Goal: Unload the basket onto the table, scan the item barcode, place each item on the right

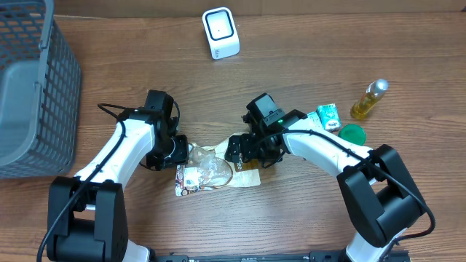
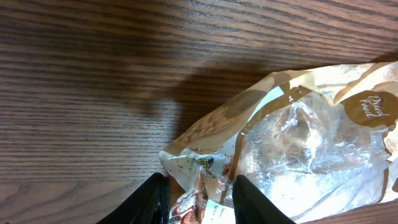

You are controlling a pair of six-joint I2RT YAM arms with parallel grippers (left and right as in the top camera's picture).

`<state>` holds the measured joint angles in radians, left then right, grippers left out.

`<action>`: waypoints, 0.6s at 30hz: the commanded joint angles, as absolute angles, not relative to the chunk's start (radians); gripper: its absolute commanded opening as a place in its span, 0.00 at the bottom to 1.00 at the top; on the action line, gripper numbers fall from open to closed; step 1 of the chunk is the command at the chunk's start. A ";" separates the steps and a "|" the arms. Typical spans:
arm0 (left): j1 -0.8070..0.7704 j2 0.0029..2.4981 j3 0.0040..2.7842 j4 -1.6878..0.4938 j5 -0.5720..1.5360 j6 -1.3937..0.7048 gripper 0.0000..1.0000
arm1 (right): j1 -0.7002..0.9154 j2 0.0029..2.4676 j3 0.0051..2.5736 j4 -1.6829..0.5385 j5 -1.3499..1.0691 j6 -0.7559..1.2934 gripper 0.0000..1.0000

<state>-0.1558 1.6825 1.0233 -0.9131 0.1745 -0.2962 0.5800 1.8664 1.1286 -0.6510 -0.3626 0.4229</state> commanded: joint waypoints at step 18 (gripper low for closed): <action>-0.158 1.683 1.016 -0.923 0.165 -0.292 0.40 | 0.617 1.865 0.946 -0.443 -0.512 0.561 1.00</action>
<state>-0.1558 1.6825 1.0229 -0.9199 0.1711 -0.2962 0.6094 1.8183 1.0084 -0.4450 -0.4515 0.5476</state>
